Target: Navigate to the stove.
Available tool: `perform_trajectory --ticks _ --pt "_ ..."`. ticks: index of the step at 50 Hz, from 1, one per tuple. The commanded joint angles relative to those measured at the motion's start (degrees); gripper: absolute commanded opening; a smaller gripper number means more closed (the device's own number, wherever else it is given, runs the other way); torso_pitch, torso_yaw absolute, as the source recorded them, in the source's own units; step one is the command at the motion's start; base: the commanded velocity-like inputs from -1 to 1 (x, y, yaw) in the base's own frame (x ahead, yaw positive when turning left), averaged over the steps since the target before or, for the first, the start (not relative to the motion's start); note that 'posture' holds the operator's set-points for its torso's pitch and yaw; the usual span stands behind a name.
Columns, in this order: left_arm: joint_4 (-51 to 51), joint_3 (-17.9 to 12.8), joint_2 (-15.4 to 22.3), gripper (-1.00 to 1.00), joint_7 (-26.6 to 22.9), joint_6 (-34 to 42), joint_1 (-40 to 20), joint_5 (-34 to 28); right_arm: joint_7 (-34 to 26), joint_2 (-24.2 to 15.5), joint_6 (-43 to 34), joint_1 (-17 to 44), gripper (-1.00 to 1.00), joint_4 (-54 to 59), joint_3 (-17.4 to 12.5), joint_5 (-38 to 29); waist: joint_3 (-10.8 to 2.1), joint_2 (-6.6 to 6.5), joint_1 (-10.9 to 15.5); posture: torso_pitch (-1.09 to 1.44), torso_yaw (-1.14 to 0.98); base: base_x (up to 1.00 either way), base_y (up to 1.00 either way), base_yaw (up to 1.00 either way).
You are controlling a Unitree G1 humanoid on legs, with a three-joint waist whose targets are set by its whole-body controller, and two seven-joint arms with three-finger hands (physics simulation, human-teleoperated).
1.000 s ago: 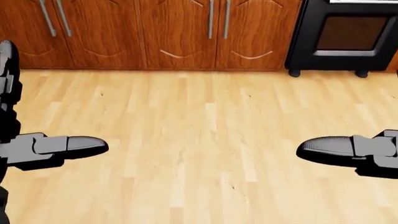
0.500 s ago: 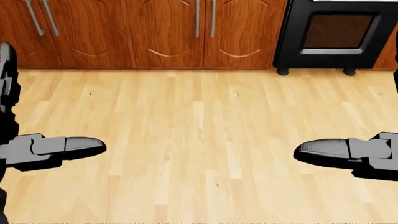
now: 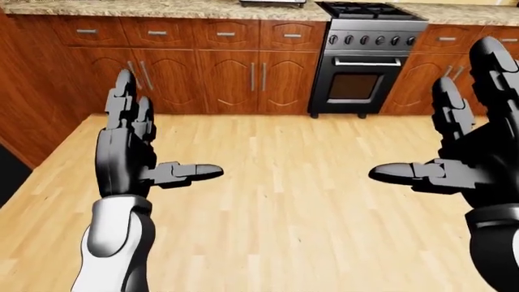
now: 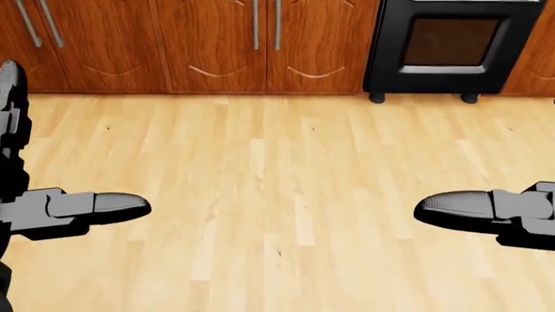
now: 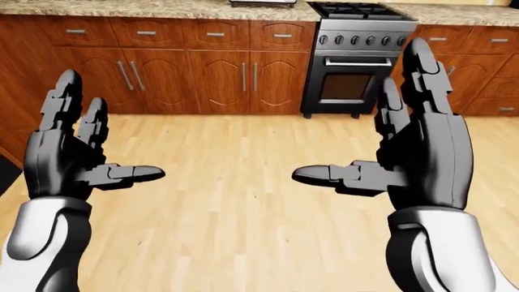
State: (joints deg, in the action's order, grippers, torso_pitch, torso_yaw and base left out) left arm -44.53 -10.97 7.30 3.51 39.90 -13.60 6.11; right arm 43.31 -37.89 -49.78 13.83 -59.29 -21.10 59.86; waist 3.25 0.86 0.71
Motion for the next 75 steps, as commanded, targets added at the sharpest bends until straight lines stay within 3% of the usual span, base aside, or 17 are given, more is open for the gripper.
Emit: perform_trajectory --ticks 1,4,11,16,18,19,29,32,33,40,44,56,65,67,69,70,75 --pt "-1.18 -0.39 0.4 1.0 0.18 -2.37 -0.9 -0.31 -0.14 -0.54 1.4 0.9 1.0 -0.71 -0.86 -0.39 -0.59 0.04 0.14 0.0 0.0 0.0 -0.24 0.0" --pt "-1.03 -0.46 0.37 1.0 0.2 -2.48 -0.88 -0.25 -0.1 -0.51 1.36 0.95 1.0 -0.71 -0.8 -0.48 -1.25 -3.24 0.14 0.0 0.0 0.0 -0.27 0.0" --pt "-1.18 -0.42 0.42 1.0 0.32 -2.29 -0.93 -0.16 -0.36 -0.26 1.36 0.87 1.0 -0.71 -0.79 -0.81 -2.13 -2.31 0.41 0.0 0.0 0.0 -0.33 0.0" --pt "-1.33 -0.28 0.42 1.0 0.29 -2.31 -0.79 -0.33 -0.22 -0.37 1.45 0.83 1.0 -0.71 -0.99 -0.44 -1.61 1.73 0.75 0.0 0.0 0.0 -0.33 0.0" --pt "-1.35 -0.27 0.4 1.0 0.26 -2.17 -0.93 -0.36 -0.24 -0.35 1.19 0.77 1.0 -0.71 -1.16 -0.59 -2.75 6.53 0.43 0.0 0.0 0.0 -0.33 0.0" --pt "-1.34 -0.27 0.41 1.0 0.25 -2.09 -1.0 -0.36 -0.29 -0.25 1.05 0.91 1.0 -0.71 -1.2 -0.59 -1.62 3.7 0.09 0.0 0.0 0.0 -0.33 0.0" --pt "-0.44 -0.12 0.33 1.0 0.06 -2.97 -0.96 -0.59 -1.14 0.95 0.01 1.55 1.0 -0.71 -0.89 -1.95 -0.67 -0.53 0.37 0.0 0.0 0.0 -0.33 0.0" --pt "-0.62 0.11 0.31 1.0 -0.01 -2.98 -0.84 -0.79 -1.1 0.74 0.38 1.26 1.0 -0.71 -0.81 -1.92 -1.86 -4.18 0.37 0.0 0.0 0.0 -0.33 0.0" --pt "-0.33 0.09 0.25 1.0 -0.07 -3.31 -0.78 -0.84 -1.15 0.72 0.45 1.19 1.0 -0.71 -0.79 -1.96 -1.29 -1.83 1.08 0.0 0.0 0.0 -0.33 0.0" --pt "-0.83 -0.22 0.2 1.0 0.04 -2.77 -0.74 -0.64 -0.6 0.01 0.89 0.89 1.0 -0.71 -1.08 -1.2 -1.69 -1.12 0.56 0.0 0.0 0.0 -0.33 0.0" --pt "-0.92 -0.23 0.19 1.0 0.07 -2.68 -0.69 -0.63 -0.32 -0.26 0.95 0.88 1.0 -0.71 -1.2 -0.72 -2.57 5.25 0.54 0.0 0.0 0.0 -0.33 0.0" --pt "0.14 0.0 0.17 1.0 -0.18 -3.94 -0.54 -0.97 -0.79 0.5 0.44 1.36 1.0 -0.71 -0.82 -1.74 -1.37 -3.61 0.34 0.0 0.0 0.0 -0.33 0.0" --pt "-0.44 0.28 0.06 1.0 -0.13 -3.25 -0.73 -1.18 -1.02 0.45 0.3 1.24 1.0 -0.71 -1.24 -1.58 -1.53 -0.61 0.57 0.0 0.0 0.0 -0.33 0.0" --pt "-0.38 0.26 0.03 1.0 -0.19 -3.4 -0.59 -1.23 -1.35 0.71 0.44 0.98 1.0 -0.71 -1.0 -2.16 -1.6 1.67 0.7 0.0 0.0 0.0 -0.33 0.0" --pt "-0.62 0.14 0.05 1.0 -0.16 -3.13 -0.64 -1.2 -1.08 0.48 0.46 1.08 1.0 -0.71 -1.01 -1.82 -2.89 6.88 0.27 0.0 0.0 0.0 -0.33 0.0" --pt "-0.7 0.13 0.06 1.0 -0.16 -3.07 -0.64 -1.19 -1.12 0.52 0.51 1.04 1.0 -0.71 -0.94 -1.94 -1.48 3.37 0.07 0.0 0.0 0.0 -0.34 0.0" --pt "-0.29 0.1 0.01 1.0 -0.12 -3.46 -0.58 -1.18 -1.22 0.61 0.64 0.92 1.0 -0.71 -0.75 -2.22 -1.16 1.98 0.18 0.0 0.0 0.0 -0.33 0.0"
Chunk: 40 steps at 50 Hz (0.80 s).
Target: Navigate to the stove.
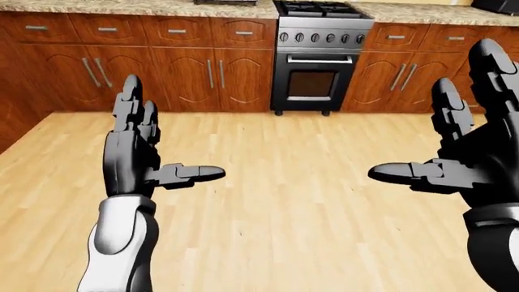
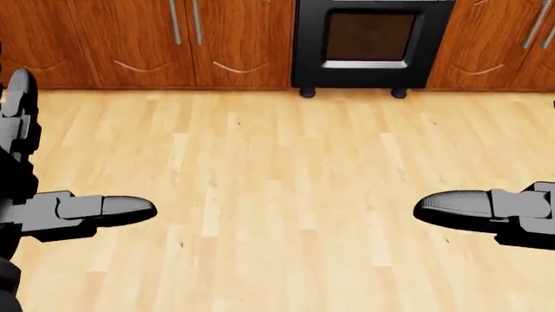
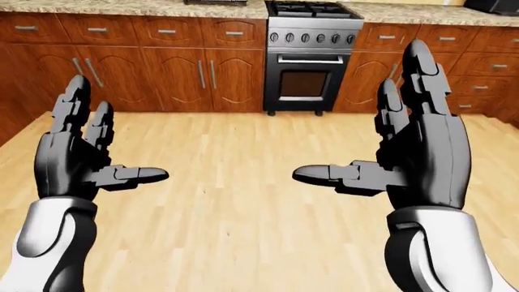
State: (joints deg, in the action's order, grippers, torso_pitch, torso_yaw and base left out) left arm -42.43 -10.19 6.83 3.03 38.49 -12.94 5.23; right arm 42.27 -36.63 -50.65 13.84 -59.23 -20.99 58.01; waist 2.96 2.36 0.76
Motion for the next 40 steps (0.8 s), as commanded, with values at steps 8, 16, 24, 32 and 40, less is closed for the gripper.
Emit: perform_trajectory --ticks 8,16,24,32,40 --pt "-2.46 -0.81 0.47 1.0 0.37 -2.16 -1.0 -0.14 -0.35 -0.58 1.86 0.65 1.0 -0.77 -0.27 -1.03 -1.43 -5.44 0.4 0.0 0.0 0.0 -0.33 0.0" --pt "-2.21 -0.69 0.48 1.0 0.32 -2.48 -0.87 -0.2 -0.21 -0.76 1.88 0.6 1.0 -0.77 -0.41 -0.82 -1.47 -2.68 0.54 0.0 0.0 0.0 -0.34 0.0" --pt "-2.05 -0.49 0.5 1.0 0.29 -2.4 -1.09 -0.39 -0.62 -0.25 1.27 0.87 1.0 -0.77 -0.6 -1.15 -1.14 1.12 -0.15 0.0 0.0 0.0 -0.34 0.0" --pt "-1.88 -0.11 0.33 1.0 0.13 -2.47 -1.23 -0.84 -1.3 0.59 0.61 1.24 1.0 -0.77 -0.4 -2.05 -0.92 -4.8 0.31 0.0 0.0 0.0 -0.34 0.0" --pt "-1.97 -0.24 0.13 1.0 0.1 -2.56 -1.01 -0.95 -1.14 0.37 1.15 0.78 1.0 -0.77 -0.2 -2.06 -1.66 -3.1 0.47 0.0 0.0 0.0 -0.34 0.0"
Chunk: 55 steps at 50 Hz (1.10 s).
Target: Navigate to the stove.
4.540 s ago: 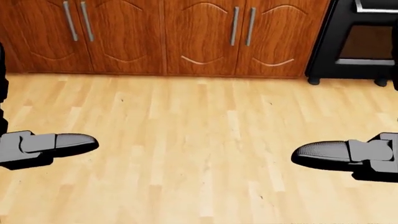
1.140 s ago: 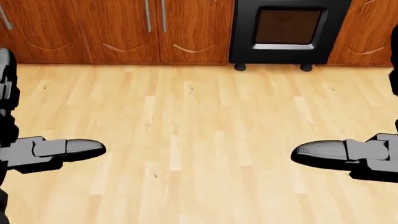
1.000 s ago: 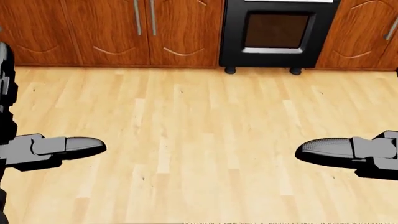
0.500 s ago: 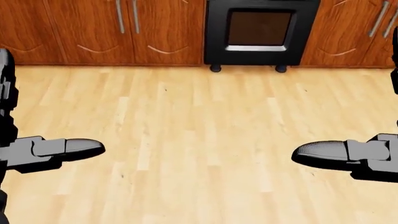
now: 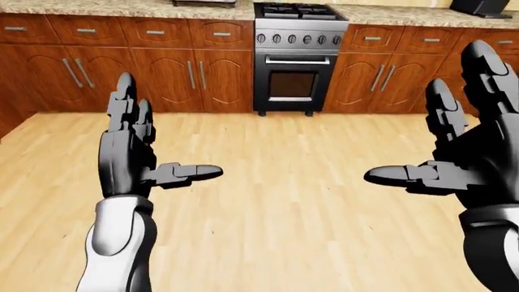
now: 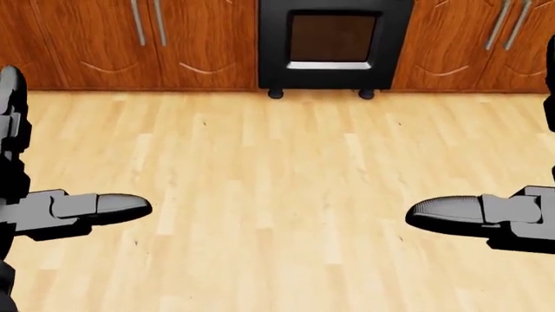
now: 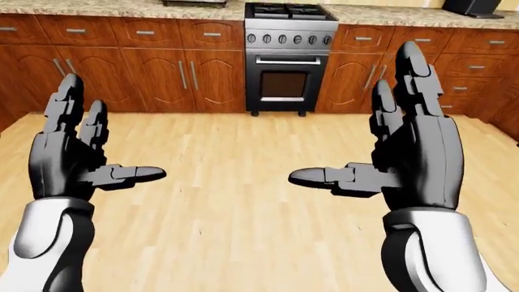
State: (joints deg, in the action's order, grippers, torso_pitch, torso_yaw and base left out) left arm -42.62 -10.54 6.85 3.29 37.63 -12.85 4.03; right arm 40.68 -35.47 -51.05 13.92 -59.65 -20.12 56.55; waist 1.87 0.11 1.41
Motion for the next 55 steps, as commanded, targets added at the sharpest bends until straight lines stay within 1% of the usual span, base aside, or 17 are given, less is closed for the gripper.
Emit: perform_trajectory --ticks 1,3,5,6,7,15,19,20,24,27,29,31,33,36,45,51,55 --pt "-3.33 -0.08 0.28 1.0 -0.19 -0.29 -1.38 0.64 0.57 -0.99 1.71 0.6 1.0 -0.35 -1.14 -0.39 -0.28 -0.09 -0.1 0.0 0.0 0.0 -0.34 0.0" --pt "-2.45 -0.18 0.3 1.0 -0.24 -1.16 -1.21 0.6 0.77 -1.15 1.76 0.64 1.0 -0.35 -1.18 -0.14 -0.27 1.95 0.03 0.0 0.0 0.0 -0.35 0.0" --pt "-2.36 0.0 0.18 1.0 -0.11 -1.26 -1.09 0.56 0.42 -0.77 1.86 0.4 1.0 -0.35 -1.0 -0.83 -1.37 6.86 -0.28 0.0 0.0 0.0 -0.35 0.0" --pt "-2.09 -0.01 0.23 1.0 -0.12 -1.5 -1.11 0.51 0.22 -0.58 1.8 0.39 1.0 -0.35 -0.95 -1.12 -0.41 4.48 -0.62 0.0 0.0 0.0 -0.34 0.0" --pt "-1.88 -0.08 0.23 1.0 -0.14 -1.66 -1.07 0.55 0.11 -0.43 1.69 0.42 1.0 -0.35 -0.99 -1.26 -0.11 4.94 -0.35 0.0 0.0 0.0 -0.35 0.0" --pt "-1.85 -0.15 0.24 1.0 -0.12 -1.77 -0.89 0.67 0.07 -0.59 1.9 0.22 1.0 -0.35 -0.71 -1.37 0.74 0.61 -0.29 0.0 0.0 0.0 -0.36 0.0" --pt "-2.14 -0.31 0.31 1.0 0.02 -1.4 -1.03 0.98 -0.1 -0.37 1.78 0.34 1.0 -0.35 -0.65 -1.65 0.07 -2.83 -0.21 0.0 0.0 0.0 -0.36 0.0" --pt "-2.03 -0.26 0.32 1.0 0.01 -1.53 -0.99 0.96 -0.08 -0.38 1.8 0.3 1.0 -0.35 -0.7 -1.62 0.07 -1.17 0.41 0.0 0.0 0.0 -0.36 0.0" --pt "-2.01 -0.12 0.27 1.0 -0.01 -1.64 -0.83 0.88 -0.11 -0.48 1.97 0.16 1.0 -0.35 -0.75 -1.6 -1.2 -2.17 -0.28 0.0 0.0 0.0 -0.37 0.0" --pt "-2.15 -0.1 0.28 1.0 -0.03 -1.45 -0.9 0.83 -0.14 -0.41 1.86 0.23 1.0 -0.35 -0.74 -1.66 -0.39 -0.42 -0.09 0.0 0.0 0.0 -0.37 0.0" --pt "-1.79 0.09 0.24 1.0 -0.11 -1.81 -0.86 0.66 0.06 -0.5 1.71 0.47 1.0 -0.35 -0.93 -1.27 -0.3 1.61 0.05 0.0 0.0 0.0 -0.38 0.0" --pt "-1.47 0.2 0.22 1.0 -0.17 -2.0 -0.9 0.47 0.08 -0.4 1.5 0.68 1.0 -0.35 -0.73 -1.34 -1.43 6.48 -0.17 0.0 0.0 0.0 -0.37 0.0" --pt "-1.27 0.29 0.17 1.0 -0.27 -2.17 -0.98 0.4 -0.03 -0.19 1.29 0.85 1.0 -0.35 -0.65 -1.54 -0.14 4.62 -0.46 0.0 0.0 0.0 -0.36 0.0" --pt "-1.17 0.29 0.15 1.0 -0.28 -2.19 -1.1 0.35 -0.47 0.98 0.48 1.15 1.0 -0.35 -0.7 -2.56 -0.43 2.55 -0.74 0.0 0.0 0.0 -0.28 0.0" --pt "-1.94 0.0 0.16 1.0 -0.13 -1.46 -1.12 0.67 0.41 0.77 2.33 1.83 1.0 -0.35 -0.77 -1.11 1.17 2.65 -0.97 0.0 0.0 0.0 0.0 0.0" --pt "-1.74 0.02 0.19 1.0 -0.1 -1.7 -0.94 0.71 0.58 -0.07 3.62 1.09 1.0 -0.35 -0.63 -0.75 -0.16 -1.21 -1.96 0.0 0.0 0.0 0.0 0.0" --pt "-1.71 0.01 0.14 1.0 -0.18 -1.98 -0.66 0.63 1.4 -0.95 4.17 0.86 1.0 -0.35 -0.83 0.34 -0.21 0.93 -1.33 0.0 0.0 0.0 0.0 0.0"
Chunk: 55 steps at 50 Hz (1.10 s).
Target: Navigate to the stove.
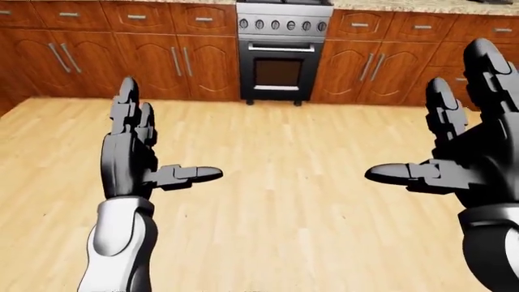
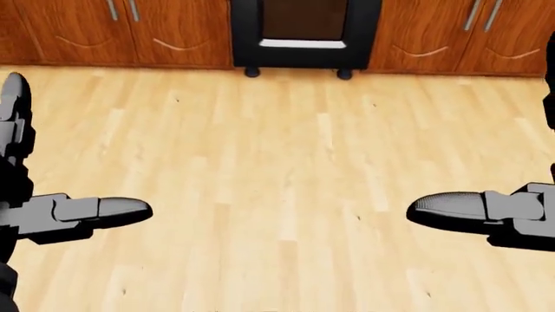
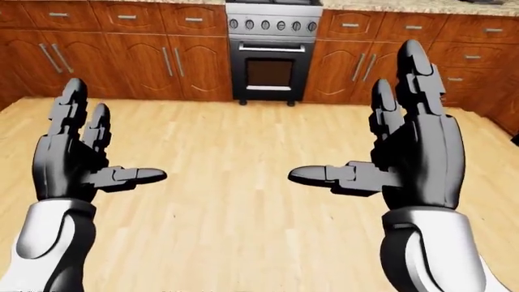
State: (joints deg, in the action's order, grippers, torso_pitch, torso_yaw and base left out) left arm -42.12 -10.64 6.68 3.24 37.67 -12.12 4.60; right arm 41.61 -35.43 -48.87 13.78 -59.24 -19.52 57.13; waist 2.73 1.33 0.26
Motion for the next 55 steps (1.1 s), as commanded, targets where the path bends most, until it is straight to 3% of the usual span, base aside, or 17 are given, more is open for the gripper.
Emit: perform_trajectory --ticks 1,3,5,9,12,14,15,18,22,26,27,35,38,40,43,52,55 --pt "-2.2 -0.04 0.3 1.0 -0.12 -1.97 -1.43 0.18 0.49 -1.02 2.14 0.83 1.0 -0.76 -1.38 -0.26 -1.09 -0.05 -0.06 0.0 0.0 0.0 0.0 0.0" --pt "-2.11 0.0 0.32 1.0 -0.11 -2.06 -1.42 0.18 0.42 -1.03 2.38 0.65 1.0 -0.76 -1.34 -0.51 -2.05 -0.08 0.05 0.0 0.0 0.07 0.0 0.0" --pt "-1.96 -0.03 0.34 1.0 -0.09 -2.18 -1.44 0.18 0.25 -0.83 2.39 0.57 1.0 -0.76 -1.38 -0.71 -0.76 -0.19 -0.08 0.0 0.0 0.12 0.0 0.0" --pt "-1.69 0.09 0.38 1.0 -0.05 -2.32 -1.56 0.11 -0.13 -0.48 2.03 0.74 1.0 -0.76 -1.59 -1.04 -1.1 -0.51 0.04 0.0 0.0 0.17 0.0 0.0" --pt "-1.45 0.18 0.37 1.0 -0.04 -2.49 -1.64 0.05 -0.82 0.35 1.41 0.96 1.0 -0.76 -1.83 -1.72 -0.6 1.01 0.42 0.0 0.0 0.2 0.0 0.0" --pt "-1.52 0.27 0.38 1.0 -0.06 -2.37 -1.69 -0.01 -0.91 0.4 1.33 0.97 1.0 -0.76 -1.94 -1.8 -1.38 3.99 0.47 0.0 0.0 0.23 -0.02 0.0" --pt "-1.8 0.26 0.37 1.0 0.0 -2.0 -1.78 0.0 -0.83 0.35 1.22 1.08 1.0 -0.76 -2.1 -1.57 -0.43 2.2 -0.04 0.0 0.0 0.28 -0.04 0.0" --pt "-2.19 0.44 0.37 1.0 -0.01 -1.57 -1.83 -0.14 -0.52 0.16 1.12 1.23 1.0 -0.76 -2.39 -0.97 0.01 2.46 -0.05 0.0 0.0 0.29 -0.04 0.0" --pt "-2.06 0.42 0.31 1.0 -0.15 -1.83 -1.72 -0.22 -0.38 -0.18 1.47 1.0 1.0 -0.76 -2.45 -0.78 0.52 0.07 -0.16 0.0 0.0 0.3 -0.08 0.0" --pt "-2.29 0.26 0.23 1.0 -0.25 -1.91 -1.4 -0.15 0.22 -0.88 2.2 0.51 1.0 -0.76 -2.29 -0.35 0.53 -5.24 -0.14 0.0 0.0 0.46 -0.18 0.0" --pt "-2.27 0.23 0.23 1.0 -0.28 -2.01 -1.31 -0.16 0.3 -0.92 2.38 0.4 1.0 -0.76 -2.13 -0.42 1.25 -3.57 -0.07 0.0 0.0 0.52 -0.23 0.0" --pt "-2.09 0.04 0.21 1.0 -0.27 -2.07 -1.36 0.16 0.66 -1.26 2.5 0.45 1.0 -0.76 -2.03 -0.07 -0.28 -1.67 1.76 0.0 0.0 0.51 -0.23 0.0" --pt "-2.11 -0.1 0.36 1.0 -0.19 -1.89 -1.56 0.16 0.36 -0.83 2.27 0.54 1.0 -0.76 -1.88 -0.61 -0.8 0.67 2.47 0.0 0.0 0.51 -0.23 0.0" --pt "-2.01 0.03 0.36 1.0 -0.07 -1.95 -1.61 0.11 -0.2 -0.26 2.0 0.56 1.0 -0.76 -1.77 -1.36 -1.88 4.25 2.34 0.0 0.0 0.51 -0.23 0.0" --pt "-1.48 0.05 0.38 1.0 -0.09 -2.41 -1.67 0.11 -0.91 0.58 1.41 0.63 1.0 -0.76 -2.01 -2.04 0.32 4.01 1.38 0.0 0.0 0.47 -0.22 0.0" --pt "-2.4 0.38 0.28 1.0 -0.26 -1.7 -1.44 -0.15 0.36 -0.8 2.03 0.49 1.0 -0.76 -2.74 0.02 -0.24 -0.37 -0.83 0.0 0.0 0.4 -0.2 0.0" --pt "-1.71 0.64 0.18 1.0 -0.55 -2.49 -1.21 -0.39 0.68 -1.02 1.97 0.66 1.0 -0.76 -2.8 0.36 -1.77 -2.9 -0.94 0.0 0.0 0.4 -0.2 0.0"
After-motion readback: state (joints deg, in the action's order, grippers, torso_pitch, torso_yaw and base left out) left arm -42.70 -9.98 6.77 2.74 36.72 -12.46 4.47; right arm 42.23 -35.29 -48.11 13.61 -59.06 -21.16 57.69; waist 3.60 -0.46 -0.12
